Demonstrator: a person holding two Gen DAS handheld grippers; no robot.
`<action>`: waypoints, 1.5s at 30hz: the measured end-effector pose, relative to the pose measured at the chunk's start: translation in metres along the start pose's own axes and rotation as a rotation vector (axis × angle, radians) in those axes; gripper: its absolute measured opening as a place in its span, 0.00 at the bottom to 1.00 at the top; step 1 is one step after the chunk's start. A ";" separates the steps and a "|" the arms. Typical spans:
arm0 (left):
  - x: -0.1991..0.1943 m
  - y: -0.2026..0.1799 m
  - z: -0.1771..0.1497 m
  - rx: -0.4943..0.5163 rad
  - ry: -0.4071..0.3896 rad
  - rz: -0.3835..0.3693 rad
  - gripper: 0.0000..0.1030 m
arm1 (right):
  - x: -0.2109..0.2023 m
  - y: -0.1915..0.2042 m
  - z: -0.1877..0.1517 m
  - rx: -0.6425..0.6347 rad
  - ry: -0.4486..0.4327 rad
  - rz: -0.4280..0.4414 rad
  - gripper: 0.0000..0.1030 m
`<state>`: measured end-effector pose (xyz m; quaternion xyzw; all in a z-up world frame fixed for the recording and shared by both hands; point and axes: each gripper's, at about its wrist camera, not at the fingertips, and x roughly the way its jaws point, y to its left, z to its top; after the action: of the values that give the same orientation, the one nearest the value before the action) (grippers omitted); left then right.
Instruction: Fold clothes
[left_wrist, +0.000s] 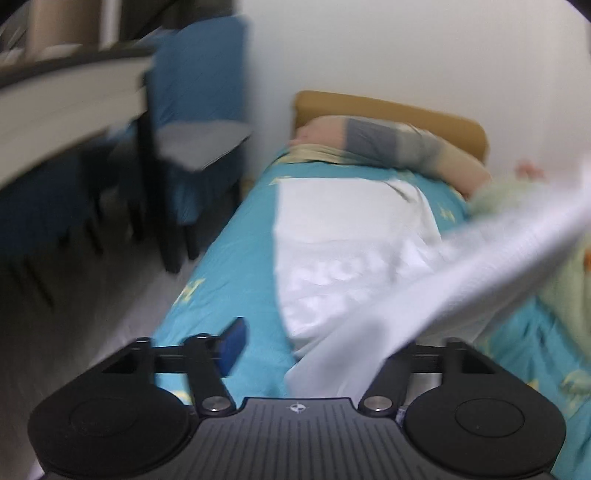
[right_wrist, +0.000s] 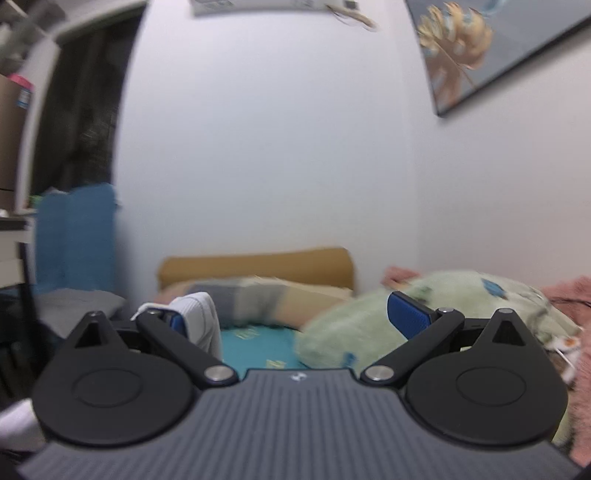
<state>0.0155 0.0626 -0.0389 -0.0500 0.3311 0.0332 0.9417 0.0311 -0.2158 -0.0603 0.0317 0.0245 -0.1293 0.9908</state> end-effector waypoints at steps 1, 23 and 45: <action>-0.009 0.003 0.000 0.001 -0.012 0.000 0.77 | 0.006 -0.002 -0.004 0.004 0.026 -0.018 1.00; -0.292 0.011 0.181 -0.129 -0.638 -0.047 0.79 | -0.106 -0.013 0.247 -0.030 -0.295 0.084 1.00; -0.219 -0.021 0.319 -0.101 -0.609 -0.181 0.85 | -0.030 -0.028 0.326 -0.132 -0.234 0.076 1.00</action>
<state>0.0448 0.0726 0.3470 -0.1139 0.0261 -0.0210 0.9929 0.0082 -0.2576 0.2644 -0.0479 -0.0842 -0.0925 0.9910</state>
